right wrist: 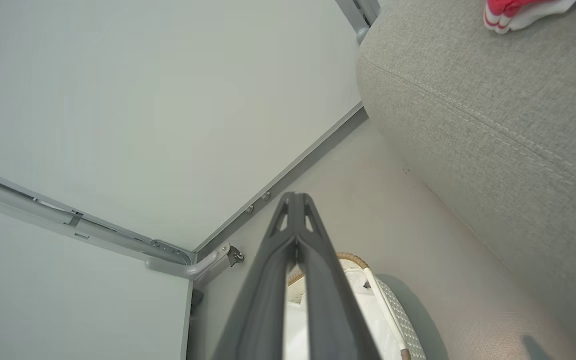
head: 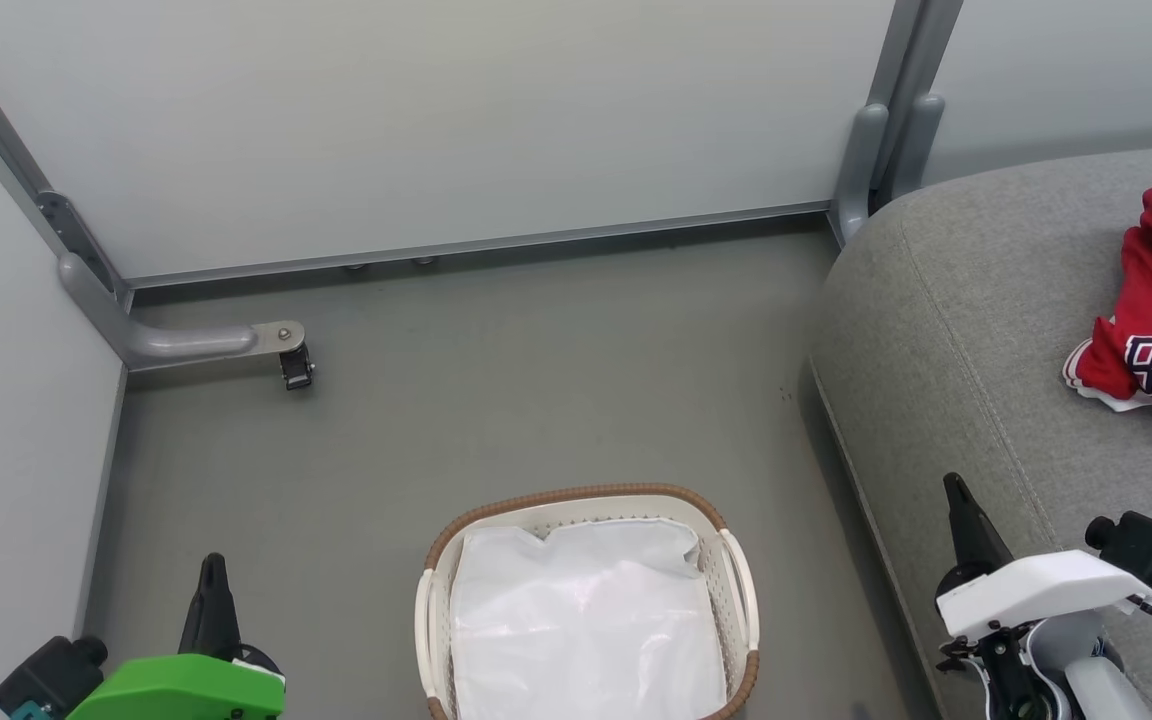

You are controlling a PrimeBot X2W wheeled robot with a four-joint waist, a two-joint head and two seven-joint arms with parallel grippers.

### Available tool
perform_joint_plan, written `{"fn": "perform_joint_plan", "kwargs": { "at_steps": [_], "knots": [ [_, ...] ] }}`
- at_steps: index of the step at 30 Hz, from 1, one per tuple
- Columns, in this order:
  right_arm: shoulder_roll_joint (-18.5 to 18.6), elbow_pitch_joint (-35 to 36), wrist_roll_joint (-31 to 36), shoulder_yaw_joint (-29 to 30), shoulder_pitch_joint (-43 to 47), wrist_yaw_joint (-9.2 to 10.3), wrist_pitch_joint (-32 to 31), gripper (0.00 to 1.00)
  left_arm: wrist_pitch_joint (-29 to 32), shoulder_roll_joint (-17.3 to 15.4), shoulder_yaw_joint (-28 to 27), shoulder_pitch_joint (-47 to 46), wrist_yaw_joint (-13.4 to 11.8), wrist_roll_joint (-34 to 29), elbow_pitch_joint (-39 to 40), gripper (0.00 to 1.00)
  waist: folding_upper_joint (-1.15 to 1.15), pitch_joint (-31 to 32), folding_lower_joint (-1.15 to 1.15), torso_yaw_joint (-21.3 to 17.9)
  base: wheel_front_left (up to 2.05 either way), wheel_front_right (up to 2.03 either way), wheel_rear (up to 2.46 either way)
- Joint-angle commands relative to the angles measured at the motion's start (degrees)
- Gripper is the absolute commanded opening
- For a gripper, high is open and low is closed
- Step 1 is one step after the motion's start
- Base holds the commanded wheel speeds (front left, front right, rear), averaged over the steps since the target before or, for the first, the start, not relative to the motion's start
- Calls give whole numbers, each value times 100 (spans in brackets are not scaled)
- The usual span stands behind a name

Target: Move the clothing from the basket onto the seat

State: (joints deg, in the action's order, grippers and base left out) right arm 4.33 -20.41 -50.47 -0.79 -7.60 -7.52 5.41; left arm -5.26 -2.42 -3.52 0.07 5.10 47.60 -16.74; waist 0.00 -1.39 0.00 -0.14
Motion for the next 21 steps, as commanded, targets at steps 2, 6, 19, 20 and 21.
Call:
{"fn": "perform_joint_plan", "kwargs": {
  "at_steps": [2,6,19,20,21],
  "knots": [
    [11,121,-251,64,1,1,-77,0,58,-37,-38,-188,41,273,95,0,0,3,0,1,0,0,0],
    [0,158,-515,110,10,1,-154,0,130,-38,-57,-220,53,557,109,0,0,9,0,1,0,0,0],
    [-32,269,-1307,249,41,2,-382,0,359,-45,-113,-324,95,1397,147,0,0,27,0,3,0,0,0],
    [-34,275,-1357,258,43,2,-395,0,375,-45,-117,-331,98,1455,148,0,0,29,0,4,0,0,0],
    [-36,282,-1406,266,45,2,-408,0,389,-46,-120,-337,102,1511,151,0,0,30,0,4,0,0,0]
  ]
}}
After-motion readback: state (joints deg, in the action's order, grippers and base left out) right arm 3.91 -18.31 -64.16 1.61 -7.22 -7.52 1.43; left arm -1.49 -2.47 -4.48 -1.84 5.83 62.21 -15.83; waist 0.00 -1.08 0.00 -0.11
